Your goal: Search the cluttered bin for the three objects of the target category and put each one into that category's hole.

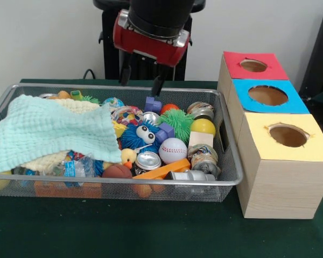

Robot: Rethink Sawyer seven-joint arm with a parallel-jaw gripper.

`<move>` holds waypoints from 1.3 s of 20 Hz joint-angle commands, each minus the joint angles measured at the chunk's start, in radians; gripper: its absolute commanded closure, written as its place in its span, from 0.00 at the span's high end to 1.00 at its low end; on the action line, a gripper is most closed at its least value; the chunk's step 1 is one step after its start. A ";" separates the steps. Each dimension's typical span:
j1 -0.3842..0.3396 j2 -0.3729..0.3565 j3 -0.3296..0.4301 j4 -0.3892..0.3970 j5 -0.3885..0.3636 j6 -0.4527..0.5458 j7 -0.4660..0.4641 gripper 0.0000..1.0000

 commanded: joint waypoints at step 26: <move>-0.118 0.241 0.126 -0.203 -0.072 0.136 -0.096 1.00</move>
